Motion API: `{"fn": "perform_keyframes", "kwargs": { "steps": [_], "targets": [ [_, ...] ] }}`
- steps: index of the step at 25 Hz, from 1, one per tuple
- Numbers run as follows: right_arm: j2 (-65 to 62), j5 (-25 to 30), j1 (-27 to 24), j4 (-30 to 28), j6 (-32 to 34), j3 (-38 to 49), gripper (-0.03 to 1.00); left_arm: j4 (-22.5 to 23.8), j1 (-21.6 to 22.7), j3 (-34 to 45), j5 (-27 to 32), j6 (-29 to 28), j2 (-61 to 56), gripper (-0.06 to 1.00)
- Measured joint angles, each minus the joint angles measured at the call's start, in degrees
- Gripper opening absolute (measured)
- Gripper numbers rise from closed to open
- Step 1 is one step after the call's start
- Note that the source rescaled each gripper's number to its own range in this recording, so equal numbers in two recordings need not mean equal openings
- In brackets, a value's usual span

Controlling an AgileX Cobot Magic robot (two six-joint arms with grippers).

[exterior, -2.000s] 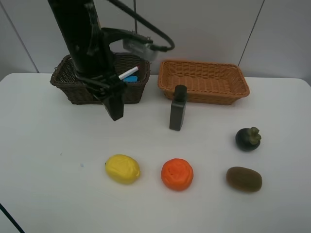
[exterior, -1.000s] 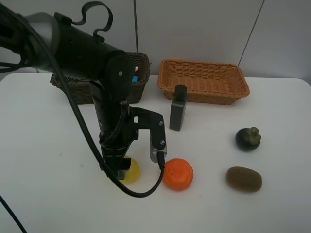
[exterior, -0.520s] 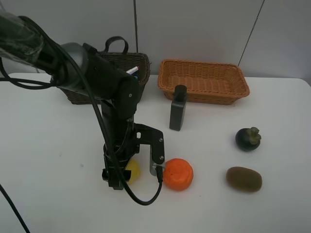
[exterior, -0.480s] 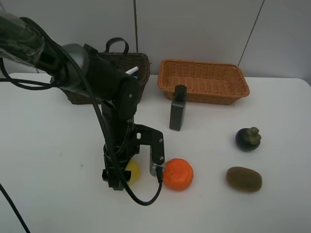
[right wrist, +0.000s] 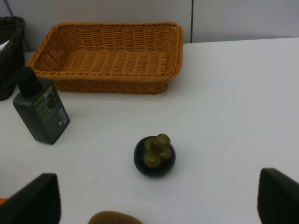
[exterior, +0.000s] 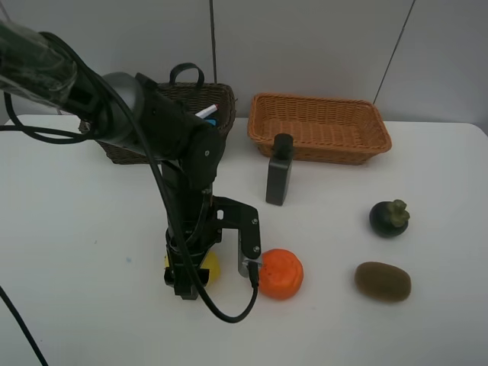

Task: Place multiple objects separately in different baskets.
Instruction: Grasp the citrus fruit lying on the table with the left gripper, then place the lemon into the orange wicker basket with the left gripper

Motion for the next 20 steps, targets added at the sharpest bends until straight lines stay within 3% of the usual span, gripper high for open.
{"fn": "perform_keyframes", "kwargs": {
  "steps": [3,9,13,20],
  "targets": [
    [0.0,0.0,0.0,0.0,0.0,0.0,1.00,1.2,0.0,-0.1,-0.7,-0.6,0.1,0.75],
    [0.0,0.0,0.0,0.0,0.0,0.0,1.00,2.7,0.0,-0.1,1.2,-1.1,0.1,0.74],
    [0.0,0.0,0.0,0.0,0.0,0.0,1.00,3.3,0.0,-0.8,3.9,-5.0,0.1,0.74],
    [0.0,0.0,0.0,0.0,0.0,0.0,1.00,4.2,0.0,-13.0,13.5,-14.4,-3.7,0.74]
  ]
}}
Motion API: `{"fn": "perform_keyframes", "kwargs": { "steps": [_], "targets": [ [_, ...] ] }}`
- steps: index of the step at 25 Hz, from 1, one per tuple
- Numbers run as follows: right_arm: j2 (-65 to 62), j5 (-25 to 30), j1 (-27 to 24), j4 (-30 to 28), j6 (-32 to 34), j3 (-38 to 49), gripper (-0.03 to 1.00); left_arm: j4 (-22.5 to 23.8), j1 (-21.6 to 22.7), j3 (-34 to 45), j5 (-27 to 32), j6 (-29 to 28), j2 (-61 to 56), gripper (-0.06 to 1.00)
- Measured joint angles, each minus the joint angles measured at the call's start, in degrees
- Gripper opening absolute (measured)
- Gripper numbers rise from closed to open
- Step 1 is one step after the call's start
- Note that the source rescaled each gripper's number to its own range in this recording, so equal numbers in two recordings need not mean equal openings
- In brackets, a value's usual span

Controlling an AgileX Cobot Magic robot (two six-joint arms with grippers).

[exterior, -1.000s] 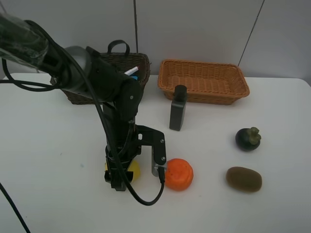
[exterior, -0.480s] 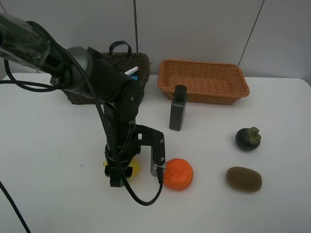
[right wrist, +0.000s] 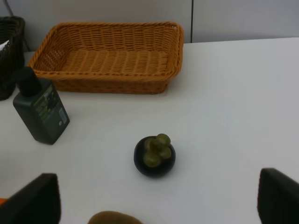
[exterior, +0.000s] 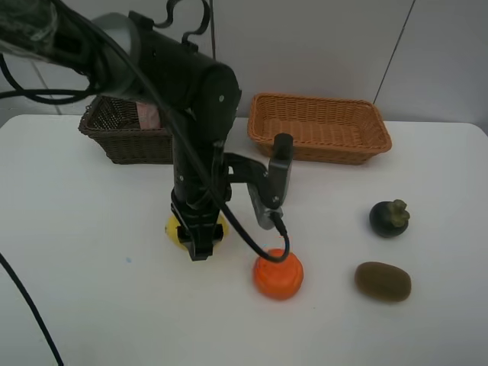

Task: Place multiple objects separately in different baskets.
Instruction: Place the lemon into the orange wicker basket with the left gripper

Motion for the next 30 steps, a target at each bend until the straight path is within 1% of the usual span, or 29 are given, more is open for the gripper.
{"fn": "perform_keyframes", "kwargs": {
  "steps": [2,3,5,8,11,14,16,18,22,25,26,27,28,30],
  "targets": [
    [0.0,0.0,0.0,0.0,0.0,0.0,1.00,0.2,0.0,-6.4,0.0,-3.1,-1.7,0.74],
    [0.0,0.0,0.0,0.0,0.0,0.0,1.00,0.5,0.0,-9.7,-1.0,-5.4,-2.1,0.74],
    [0.0,0.0,0.0,0.0,0.0,0.0,1.00,1.2,0.0,-18.1,-4.6,-10.4,-2.3,0.74],
    [0.0,0.0,0.0,0.0,0.0,0.0,1.00,3.4,0.2,-28.4,-14.6,-19.3,-0.9,0.74],
    [0.0,0.0,0.0,0.0,0.0,0.0,1.00,5.3,1.1,-36.3,-25.0,-29.6,3.1,0.74],
    [0.0,0.0,0.0,0.0,0.0,0.0,1.00,6.1,2.6,-41.9,-33.5,-35.9,9.8,0.74],
    [0.0,0.0,0.0,0.0,0.0,0.0,1.00,6.3,3.7,-44.0,-37.8,-38.5,14.7,0.74],
    [0.0,0.0,0.0,0.0,0.0,0.0,1.00,6.3,4.5,-44.9,-41.0,-39.8,19.7,0.74],
    [0.0,0.0,0.0,0.0,0.0,0.0,1.00,6.9,5.5,-45.1,-45.1,-40.2,26.6,0.74],
    [0.0,0.0,0.0,0.0,0.0,0.0,1.00,7.2,5.7,-45.1,-47.9,-40.2,29.4,0.75],
    [0.0,0.0,0.0,0.0,0.0,0.0,1.00,7.3,5.7,-45.1,-48.7,-40.2,30.1,0.78],
    [0.0,0.0,0.0,0.0,0.0,0.0,1.00,7.3,5.8,-45.1,-49.4,-40.2,30.4,0.86],
    [0.0,0.0,0.0,0.0,0.0,0.0,1.00,7.3,5.8,-45.1,-49.6,-40.2,30.5,0.92],
    [0.0,0.0,0.0,0.0,0.0,0.0,1.00,7.3,5.8,-45.2,-49.6,-40.2,30.5,0.98]
  ]
}}
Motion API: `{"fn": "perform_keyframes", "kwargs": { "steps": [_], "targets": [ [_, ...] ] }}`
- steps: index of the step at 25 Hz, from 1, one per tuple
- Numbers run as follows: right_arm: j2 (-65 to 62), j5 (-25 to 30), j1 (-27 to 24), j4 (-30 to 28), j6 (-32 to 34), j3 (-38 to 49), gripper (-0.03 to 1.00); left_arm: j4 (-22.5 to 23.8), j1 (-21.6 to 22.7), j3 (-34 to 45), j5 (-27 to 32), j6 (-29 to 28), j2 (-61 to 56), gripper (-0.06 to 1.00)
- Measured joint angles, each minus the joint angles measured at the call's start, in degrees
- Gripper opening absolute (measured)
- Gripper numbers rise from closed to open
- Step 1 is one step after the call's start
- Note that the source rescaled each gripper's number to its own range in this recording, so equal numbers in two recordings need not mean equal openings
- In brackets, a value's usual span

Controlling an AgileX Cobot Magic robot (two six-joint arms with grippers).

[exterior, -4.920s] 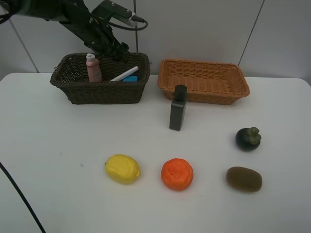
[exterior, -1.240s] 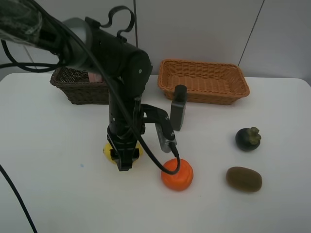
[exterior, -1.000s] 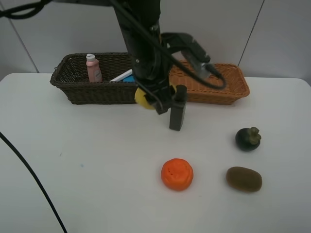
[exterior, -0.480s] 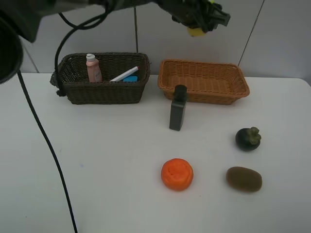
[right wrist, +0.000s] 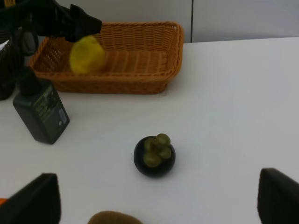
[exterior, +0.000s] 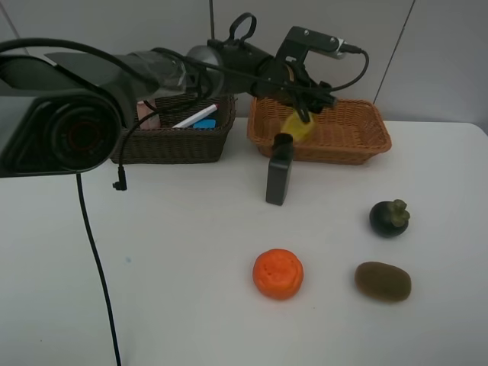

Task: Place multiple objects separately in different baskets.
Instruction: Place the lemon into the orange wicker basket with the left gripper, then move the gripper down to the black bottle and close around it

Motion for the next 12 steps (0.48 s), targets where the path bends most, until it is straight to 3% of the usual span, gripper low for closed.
{"fn": "perform_keyframes", "kwargs": {
  "steps": [6,9,12],
  "targets": [
    [0.0,0.0,0.0,0.0,0.0,0.0,1.00,-0.1,0.0,-0.3,2.5,-0.1,-1.7,1.00],
    [0.0,0.0,0.0,0.0,0.0,0.0,1.00,-0.6,0.0,-0.3,10.1,-1.9,-6.1,1.00],
    [0.0,0.0,0.0,0.0,0.0,0.0,1.00,-1.0,0.3,-0.3,23.5,-4.0,-11.9,1.00]
  ]
}}
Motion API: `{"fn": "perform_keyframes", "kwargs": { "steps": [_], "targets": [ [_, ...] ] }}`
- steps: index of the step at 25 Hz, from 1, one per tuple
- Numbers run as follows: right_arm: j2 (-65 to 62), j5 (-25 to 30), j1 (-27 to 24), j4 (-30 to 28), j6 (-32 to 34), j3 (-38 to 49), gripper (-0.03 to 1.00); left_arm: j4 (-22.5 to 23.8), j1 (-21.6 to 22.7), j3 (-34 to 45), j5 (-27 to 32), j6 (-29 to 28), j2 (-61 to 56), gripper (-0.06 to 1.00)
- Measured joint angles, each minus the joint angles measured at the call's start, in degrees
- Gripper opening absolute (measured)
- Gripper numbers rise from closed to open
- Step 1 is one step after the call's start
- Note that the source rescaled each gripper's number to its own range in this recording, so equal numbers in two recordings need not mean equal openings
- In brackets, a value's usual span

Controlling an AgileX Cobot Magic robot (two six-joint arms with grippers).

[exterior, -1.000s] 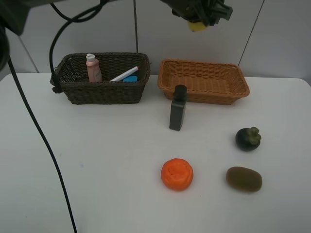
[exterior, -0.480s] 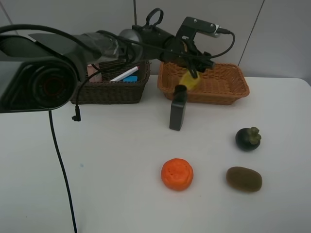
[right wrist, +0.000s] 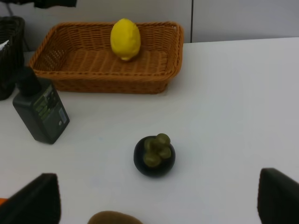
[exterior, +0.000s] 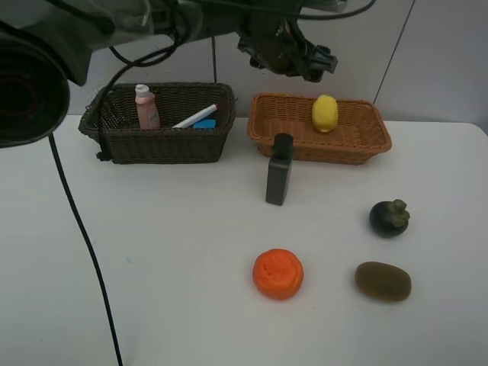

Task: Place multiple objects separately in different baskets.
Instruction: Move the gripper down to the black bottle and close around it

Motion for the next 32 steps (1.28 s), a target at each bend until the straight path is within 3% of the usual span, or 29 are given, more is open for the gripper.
{"fn": "perform_keyframes", "kwargs": {
  "steps": [6,8,15,21,32],
  "targets": [
    [0.0,0.0,0.0,0.0,0.0,0.0,1.00,0.0,2.1,-0.2,31.9,-3.2,-7.7,1.00],
    [0.0,0.0,0.0,0.0,0.0,0.0,1.00,0.5,3.5,-0.1,35.9,-3.3,-8.5,1.00],
    [0.0,0.0,0.0,0.0,0.0,0.0,1.00,-0.8,12.6,12.0,36.5,-3.3,-14.4,1.00],
    [0.0,0.0,0.0,0.0,0.0,0.0,1.00,-0.6,22.3,34.9,36.4,-3.2,-31.6,1.00],
    [0.0,0.0,0.0,0.0,0.0,0.0,1.00,-0.3,24.0,71.8,36.6,-5.2,-80.1,1.00]
  ]
}}
